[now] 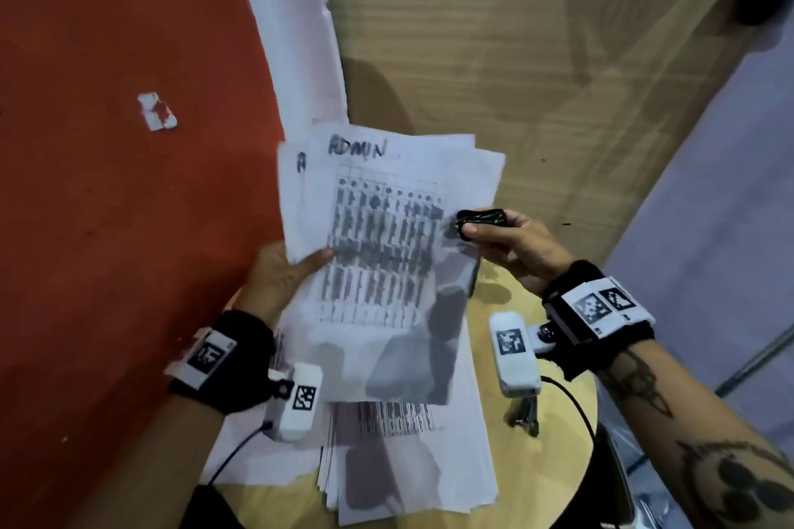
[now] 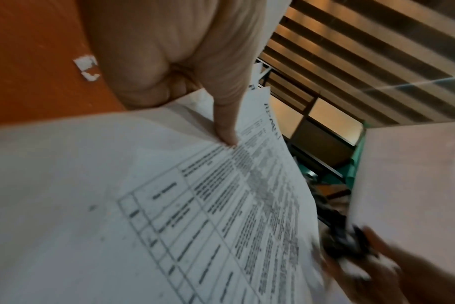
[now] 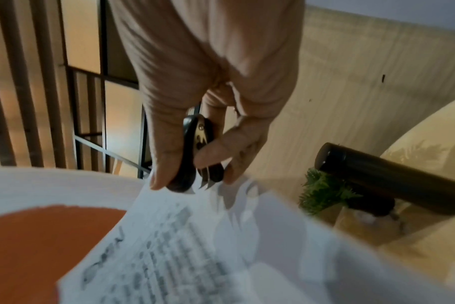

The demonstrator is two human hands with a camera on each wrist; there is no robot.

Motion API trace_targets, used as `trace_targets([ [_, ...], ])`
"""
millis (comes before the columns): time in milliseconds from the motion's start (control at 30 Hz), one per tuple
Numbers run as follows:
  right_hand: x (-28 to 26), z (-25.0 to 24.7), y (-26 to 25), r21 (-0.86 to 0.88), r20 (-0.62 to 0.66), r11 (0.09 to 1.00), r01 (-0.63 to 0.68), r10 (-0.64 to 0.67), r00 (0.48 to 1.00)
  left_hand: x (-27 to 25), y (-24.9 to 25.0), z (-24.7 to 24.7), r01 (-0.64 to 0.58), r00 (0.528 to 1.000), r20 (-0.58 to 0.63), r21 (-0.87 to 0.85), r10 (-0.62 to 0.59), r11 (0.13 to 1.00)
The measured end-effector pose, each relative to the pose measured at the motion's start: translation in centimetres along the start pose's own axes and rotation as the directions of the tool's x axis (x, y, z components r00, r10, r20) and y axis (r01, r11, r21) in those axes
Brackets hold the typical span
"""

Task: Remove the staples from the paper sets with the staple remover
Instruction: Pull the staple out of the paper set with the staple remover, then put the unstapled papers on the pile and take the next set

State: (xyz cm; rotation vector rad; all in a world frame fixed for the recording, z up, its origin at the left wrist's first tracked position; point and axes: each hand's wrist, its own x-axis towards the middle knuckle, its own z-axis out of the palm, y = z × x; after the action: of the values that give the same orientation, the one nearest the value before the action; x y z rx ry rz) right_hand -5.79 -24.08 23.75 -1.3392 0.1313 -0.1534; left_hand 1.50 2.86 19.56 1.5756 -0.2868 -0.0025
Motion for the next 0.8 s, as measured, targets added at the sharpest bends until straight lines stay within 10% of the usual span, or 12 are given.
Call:
trace_targets([
  [233, 0.2, -2.0, 8.7, -0.275, -0.196, 0.943, -0.186, 0.135, 0.971, 4.8, -6.4, -10.8, 0.207, 0.966, -0.212, 0.293, -0.147, 0.933],
  [433, -0.8, -2.8, 19.7, -0.224, -0.227, 0.868, -0.443, 0.395, 0.890, 5.2, -16.9, -17.8, 0.593, 0.796, -0.329, 0.594, -0.508, 0.544],
  [800, -1.7, -5.0, 31.5, -0.159, -0.271, 0.784, -0.600, 0.549, 0.790, 6.8, -22.8, -16.2, 0.685, 0.688, -0.436, 0.653, -0.580, 0.323],
])
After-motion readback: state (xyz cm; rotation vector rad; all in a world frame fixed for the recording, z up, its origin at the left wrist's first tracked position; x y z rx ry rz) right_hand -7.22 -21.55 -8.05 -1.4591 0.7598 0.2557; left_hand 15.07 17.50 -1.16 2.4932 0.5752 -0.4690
